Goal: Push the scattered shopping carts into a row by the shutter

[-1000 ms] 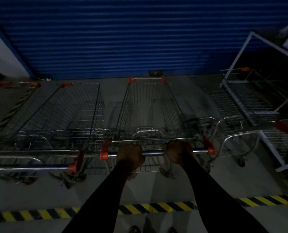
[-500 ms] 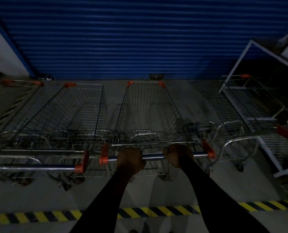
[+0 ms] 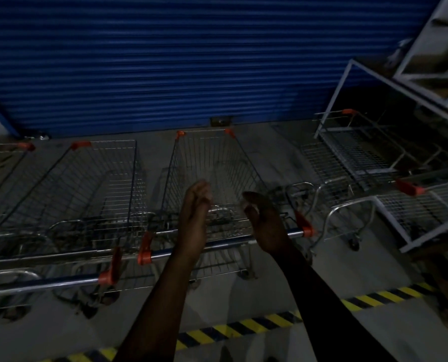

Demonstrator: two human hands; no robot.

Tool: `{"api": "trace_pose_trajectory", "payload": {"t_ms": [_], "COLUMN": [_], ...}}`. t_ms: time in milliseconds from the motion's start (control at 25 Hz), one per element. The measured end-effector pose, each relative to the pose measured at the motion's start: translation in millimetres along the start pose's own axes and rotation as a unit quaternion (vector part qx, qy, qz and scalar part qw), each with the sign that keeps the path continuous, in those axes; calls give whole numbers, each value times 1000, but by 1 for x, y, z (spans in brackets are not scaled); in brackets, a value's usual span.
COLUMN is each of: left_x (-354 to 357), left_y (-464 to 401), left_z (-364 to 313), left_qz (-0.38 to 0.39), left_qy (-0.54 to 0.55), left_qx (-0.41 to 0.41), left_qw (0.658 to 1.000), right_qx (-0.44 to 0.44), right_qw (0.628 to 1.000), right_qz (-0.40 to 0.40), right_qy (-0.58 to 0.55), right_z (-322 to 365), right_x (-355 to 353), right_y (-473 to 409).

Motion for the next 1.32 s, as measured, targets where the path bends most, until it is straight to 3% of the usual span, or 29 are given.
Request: {"api": "trace_pose_trajectory", "payload": {"t_ms": [200,360,600,840,1120,1320], "left_x": [66,128,243,372,475,547], "left_y": [20,51,109,158,144,116], "left_z": [-48,-66,-62,-50,-43,-19], "left_qz": [5,25,-11,1,59,72], "left_qy": [85,71,91,107,97,129], "left_qx": [70,125,191,240,278,240], "left_qw": [994,989,977,965,954,959], "right_qx": [-5,-33,-126,-173,-206,-202], "right_qw": [987,972,958,947,939,942], "right_qz": [-35,-51,-50,-40,-84,-103], "right_qy": [-156,-227,-252,-268,-262,-247], "right_z": [41,59,29,-18,-61,-92], "right_x": [-72,-150,-280,-390,-477,-531], "right_y": [6,17,45,64,34,2]}}
Point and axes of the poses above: each hand's wrist, its own y-axis away from the middle knuckle, its own x-axis out of the palm, z = x × y, the point moved 2 cm from there along -y, towards the middle knuckle, and after that the axes turned 11 degrees about y, right-handed, at the moved point
